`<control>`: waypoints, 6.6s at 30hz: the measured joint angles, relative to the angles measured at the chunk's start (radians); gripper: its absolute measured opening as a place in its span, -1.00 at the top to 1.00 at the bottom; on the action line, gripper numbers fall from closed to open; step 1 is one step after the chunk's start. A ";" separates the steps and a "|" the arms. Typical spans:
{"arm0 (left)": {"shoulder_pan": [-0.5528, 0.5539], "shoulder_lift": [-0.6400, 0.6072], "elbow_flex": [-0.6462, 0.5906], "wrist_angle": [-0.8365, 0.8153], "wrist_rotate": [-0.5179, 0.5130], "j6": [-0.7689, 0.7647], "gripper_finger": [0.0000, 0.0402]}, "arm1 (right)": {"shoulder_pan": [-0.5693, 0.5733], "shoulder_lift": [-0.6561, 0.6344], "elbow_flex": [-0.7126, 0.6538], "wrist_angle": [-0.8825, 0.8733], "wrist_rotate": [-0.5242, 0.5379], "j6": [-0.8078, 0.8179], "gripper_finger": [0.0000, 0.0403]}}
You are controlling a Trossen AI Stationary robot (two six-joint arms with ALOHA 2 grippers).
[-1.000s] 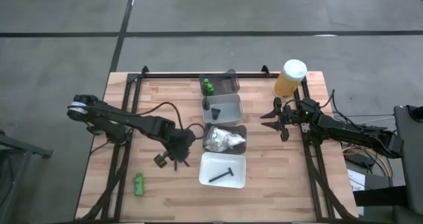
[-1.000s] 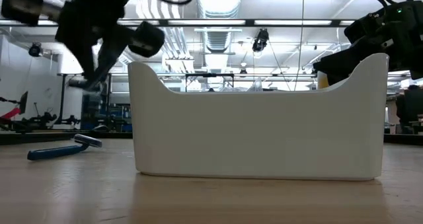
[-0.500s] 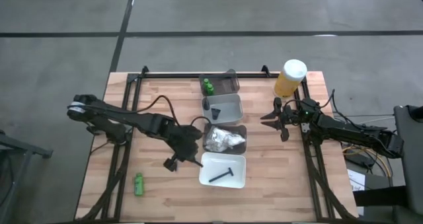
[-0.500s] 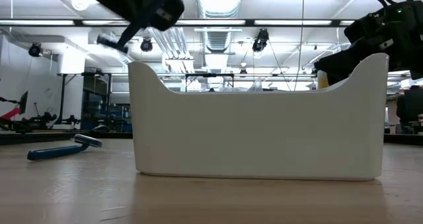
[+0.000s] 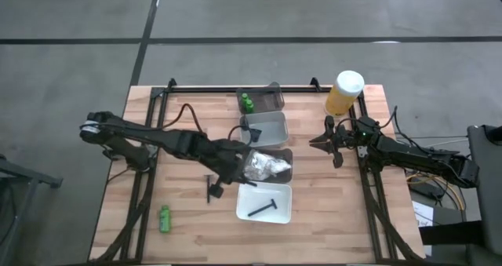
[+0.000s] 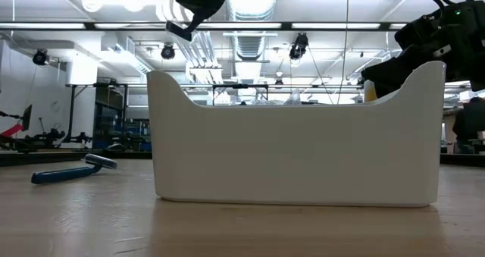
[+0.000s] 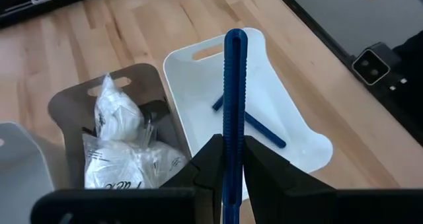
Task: Pick & Place Travel size toiletries
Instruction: Put the left blue razor into the white bin, then put the blue razor into the white bin
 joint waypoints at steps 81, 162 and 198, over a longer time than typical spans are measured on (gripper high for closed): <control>-0.134 0.502 0.166 0.184 -0.271 -0.378 0.74 | 0.000 0.000 0.000 -0.003 0.000 0.000 0.16; -0.126 0.502 0.026 0.293 -0.271 -0.453 0.54 | 0.000 0.000 0.000 -0.003 0.000 0.000 0.25; -0.128 0.463 0.127 0.241 -0.231 -0.394 0.15 | 0.000 0.000 0.000 -0.003 0.000 0.000 0.05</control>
